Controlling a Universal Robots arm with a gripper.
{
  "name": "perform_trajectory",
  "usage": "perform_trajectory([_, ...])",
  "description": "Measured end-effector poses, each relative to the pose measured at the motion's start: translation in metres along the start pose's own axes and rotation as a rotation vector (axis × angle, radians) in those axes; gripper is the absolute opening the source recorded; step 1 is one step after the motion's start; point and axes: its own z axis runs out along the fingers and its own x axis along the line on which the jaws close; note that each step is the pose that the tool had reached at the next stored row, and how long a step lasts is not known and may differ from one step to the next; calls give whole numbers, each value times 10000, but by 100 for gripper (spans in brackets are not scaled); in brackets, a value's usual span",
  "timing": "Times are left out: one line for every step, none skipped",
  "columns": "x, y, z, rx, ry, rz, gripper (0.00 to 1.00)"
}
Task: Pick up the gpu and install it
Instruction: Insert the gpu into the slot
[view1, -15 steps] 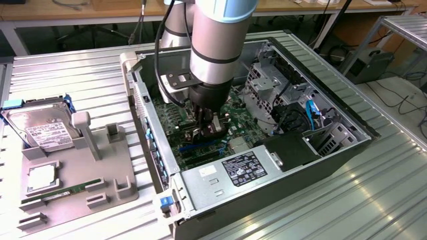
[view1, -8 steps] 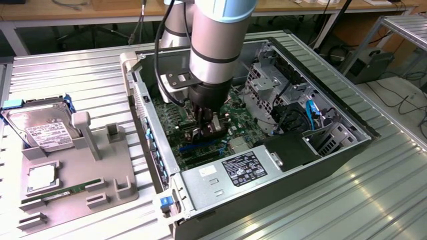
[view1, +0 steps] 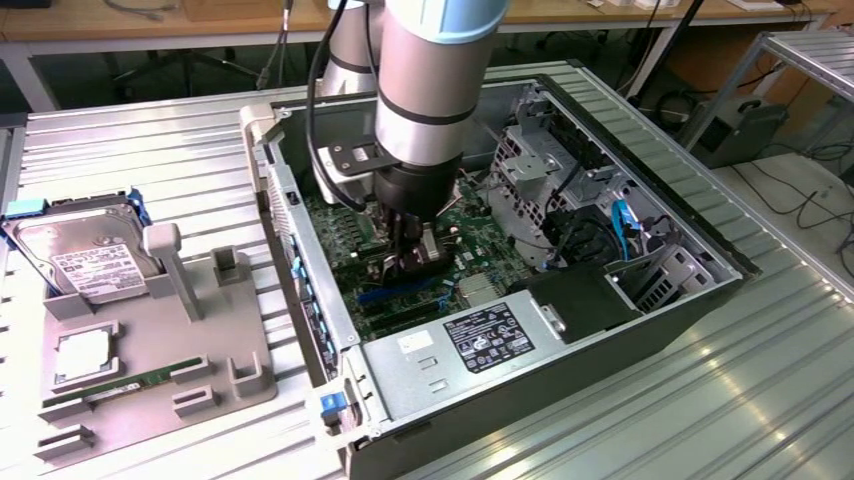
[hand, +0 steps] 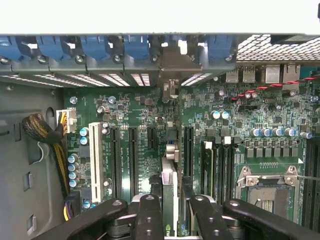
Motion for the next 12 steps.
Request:
perform_trajectory([0,3,0,-1,2,-2,26])
perform_trajectory([0,7,-1,-1,8,-3,26])
perform_trajectory([0,12,-1,-1,20,-3,26])
perform_trajectory([0,15,0,-1,43,-4,26])
perform_trajectory([0,19,2,0,69,-4,26])
perform_trajectory([0,24,2,0,97,-5,26])
perform_trajectory([0,27,2,0,120,-6,26])
perform_trajectory([0,29,4,0,152,-6,26])
perform_trajectory([1,35,12,1,208,-8,26])
perform_trajectory([1,36,20,1,215,-9,26])
perform_trajectory([1,37,30,2,214,-10,26])
perform_trajectory([1,39,39,2,216,-9,26])
